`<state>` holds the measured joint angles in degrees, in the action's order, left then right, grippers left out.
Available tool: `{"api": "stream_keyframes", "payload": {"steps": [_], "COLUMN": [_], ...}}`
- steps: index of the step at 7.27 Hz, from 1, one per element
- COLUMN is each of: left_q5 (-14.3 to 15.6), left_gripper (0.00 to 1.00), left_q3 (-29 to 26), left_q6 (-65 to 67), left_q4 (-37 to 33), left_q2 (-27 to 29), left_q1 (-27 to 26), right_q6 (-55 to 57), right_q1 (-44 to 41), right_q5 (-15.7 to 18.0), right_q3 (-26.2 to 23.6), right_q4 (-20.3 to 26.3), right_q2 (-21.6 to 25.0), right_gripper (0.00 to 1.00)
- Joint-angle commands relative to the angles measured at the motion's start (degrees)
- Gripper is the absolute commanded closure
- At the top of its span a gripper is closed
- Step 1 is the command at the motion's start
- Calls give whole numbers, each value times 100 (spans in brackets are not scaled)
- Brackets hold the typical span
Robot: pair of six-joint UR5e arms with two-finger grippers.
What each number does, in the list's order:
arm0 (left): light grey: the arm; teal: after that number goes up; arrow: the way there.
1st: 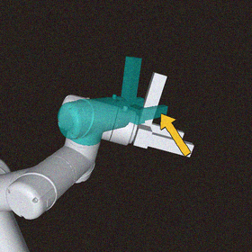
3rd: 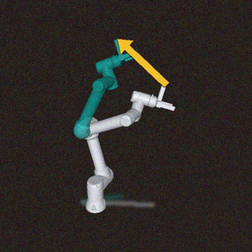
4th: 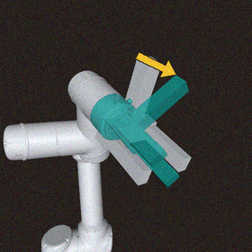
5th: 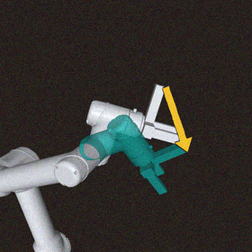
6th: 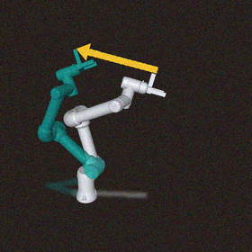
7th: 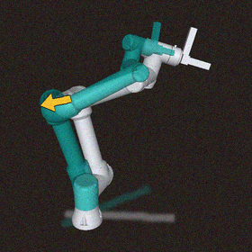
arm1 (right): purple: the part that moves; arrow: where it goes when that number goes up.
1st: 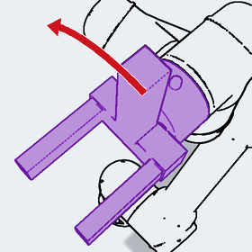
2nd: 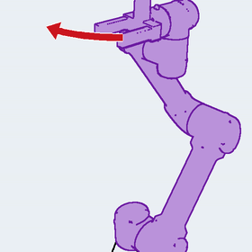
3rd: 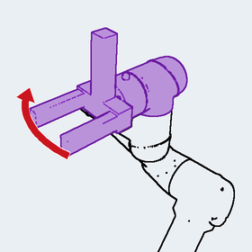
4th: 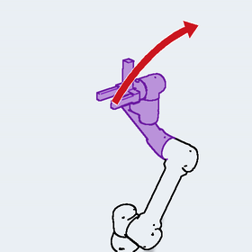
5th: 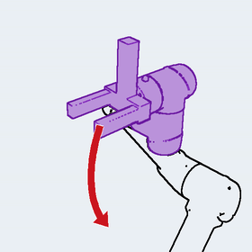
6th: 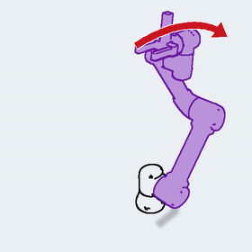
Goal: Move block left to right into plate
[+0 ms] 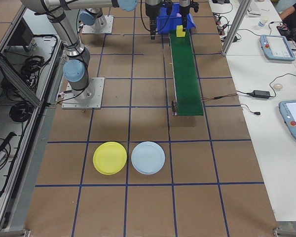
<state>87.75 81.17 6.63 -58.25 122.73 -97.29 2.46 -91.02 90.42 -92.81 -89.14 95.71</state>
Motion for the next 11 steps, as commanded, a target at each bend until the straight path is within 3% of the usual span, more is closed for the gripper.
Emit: {"api": "stream_keyframes", "payload": {"steps": [1, 3, 4, 8, 11], "left_q5": [-13, 101, 110, 40, 66], "left_gripper": [0, 0, 0, 0, 0], "left_q3": [163, 49, 48, -224, 30], "left_q6": [-57, -363, -373, -995, -805], "left_q4": [-19, -1246, -1329, -1215, -636], "left_q2": [-422, -1362, -1392, -384, 196], "left_q1": [-9, 156, 584, 1738, 1766], "right_q6": [0, 9, 9, 9, -105], "right_q1": [6, -3, 6, 6, 32], "right_q5": [-7, -7, -7, -7, -85], "right_q3": [0, 0, 0, 0, 18], "right_q4": [-7, -7, -7, -7, -339], "right_q2": [0, 9, 0, 0, -183], "right_gripper": [0, 0, 0, 0, 0]}}
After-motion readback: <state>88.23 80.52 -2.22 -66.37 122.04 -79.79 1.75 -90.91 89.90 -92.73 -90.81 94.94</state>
